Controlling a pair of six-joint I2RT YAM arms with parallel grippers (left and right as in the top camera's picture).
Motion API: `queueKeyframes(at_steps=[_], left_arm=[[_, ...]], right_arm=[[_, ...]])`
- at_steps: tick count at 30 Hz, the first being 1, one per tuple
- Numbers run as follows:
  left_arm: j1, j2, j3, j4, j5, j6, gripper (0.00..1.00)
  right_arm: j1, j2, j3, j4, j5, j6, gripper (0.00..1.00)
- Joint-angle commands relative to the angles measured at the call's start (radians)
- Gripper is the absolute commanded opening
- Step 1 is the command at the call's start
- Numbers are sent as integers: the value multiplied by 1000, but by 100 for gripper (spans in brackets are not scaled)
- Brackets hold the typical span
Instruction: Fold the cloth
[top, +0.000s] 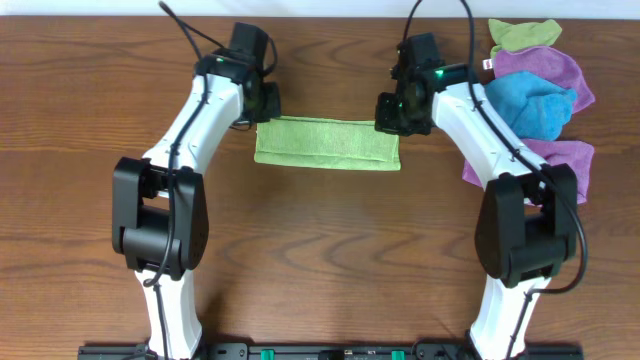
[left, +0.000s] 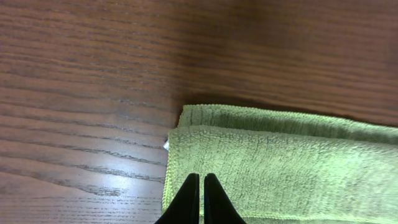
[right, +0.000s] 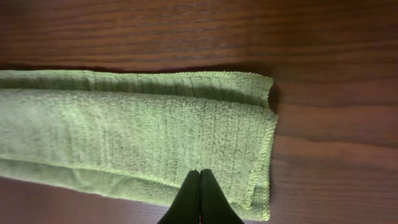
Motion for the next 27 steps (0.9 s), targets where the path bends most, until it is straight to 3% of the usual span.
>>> queueKeyframes(at_steps=[1, 27], left_arm=[[-2, 23, -39, 16, -85, 13, 6], [-12, 23, -222, 171, 14, -41, 6]], right_arm=[[-2, 32, 5, -5, 72, -20, 1], [-19, 50, 5, -5, 72, -20, 1]])
